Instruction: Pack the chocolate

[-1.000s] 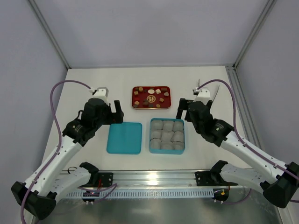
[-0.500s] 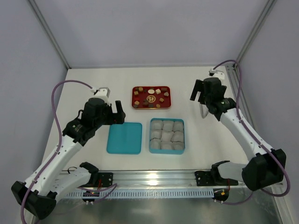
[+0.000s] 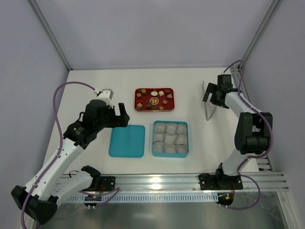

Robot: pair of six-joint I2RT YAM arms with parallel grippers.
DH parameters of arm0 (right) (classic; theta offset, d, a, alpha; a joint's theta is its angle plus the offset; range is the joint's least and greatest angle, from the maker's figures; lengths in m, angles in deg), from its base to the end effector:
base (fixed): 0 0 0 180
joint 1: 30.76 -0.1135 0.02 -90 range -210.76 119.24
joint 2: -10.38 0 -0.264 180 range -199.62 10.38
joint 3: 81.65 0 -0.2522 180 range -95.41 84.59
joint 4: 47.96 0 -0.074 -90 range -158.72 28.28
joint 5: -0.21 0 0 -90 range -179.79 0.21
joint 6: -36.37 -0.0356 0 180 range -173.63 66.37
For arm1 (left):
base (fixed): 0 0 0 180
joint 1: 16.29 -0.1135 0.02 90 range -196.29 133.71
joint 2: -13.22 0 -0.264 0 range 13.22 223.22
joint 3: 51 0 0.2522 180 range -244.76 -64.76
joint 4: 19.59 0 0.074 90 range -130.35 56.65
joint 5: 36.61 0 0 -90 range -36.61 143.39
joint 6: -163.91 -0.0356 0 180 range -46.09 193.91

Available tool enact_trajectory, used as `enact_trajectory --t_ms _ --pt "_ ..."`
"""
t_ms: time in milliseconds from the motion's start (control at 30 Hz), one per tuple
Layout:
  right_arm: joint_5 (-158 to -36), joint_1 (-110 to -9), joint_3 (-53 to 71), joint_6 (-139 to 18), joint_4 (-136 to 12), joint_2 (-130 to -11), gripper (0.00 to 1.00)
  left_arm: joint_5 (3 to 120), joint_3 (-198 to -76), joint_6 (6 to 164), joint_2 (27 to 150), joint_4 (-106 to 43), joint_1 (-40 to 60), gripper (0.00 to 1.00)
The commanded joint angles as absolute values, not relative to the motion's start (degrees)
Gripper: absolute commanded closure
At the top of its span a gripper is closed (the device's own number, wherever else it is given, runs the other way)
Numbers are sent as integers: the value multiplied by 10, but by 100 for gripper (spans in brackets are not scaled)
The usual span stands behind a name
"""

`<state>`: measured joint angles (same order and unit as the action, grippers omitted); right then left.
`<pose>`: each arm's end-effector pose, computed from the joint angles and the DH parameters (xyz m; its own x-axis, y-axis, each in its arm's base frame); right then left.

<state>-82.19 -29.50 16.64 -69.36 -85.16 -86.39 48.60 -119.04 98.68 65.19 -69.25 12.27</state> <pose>0.3614 -0.0127 0.2237 -0.7331 0.2849 -0.6175 0.3132 0.9474 0.0653 0.1691 -0.0887 0.3307 -0.6152 -0.1405 -0.7757 0.1735 0.9357 -0.3071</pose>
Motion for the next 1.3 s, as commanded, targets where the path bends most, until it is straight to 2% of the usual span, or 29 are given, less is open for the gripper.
enact_trajectory --t_ms 0,500,1267 --pt "-831 -294 124 -674 -838 -879 0 497 -1212 976 645 -689 124 0" --pt "-811 -294 57 -640 -867 -979 0 504 -1210 975 651 -688 124 0" --pt "-831 -294 93 -651 -862 -1009 6 523 -1208 977 664 -686 125 0"
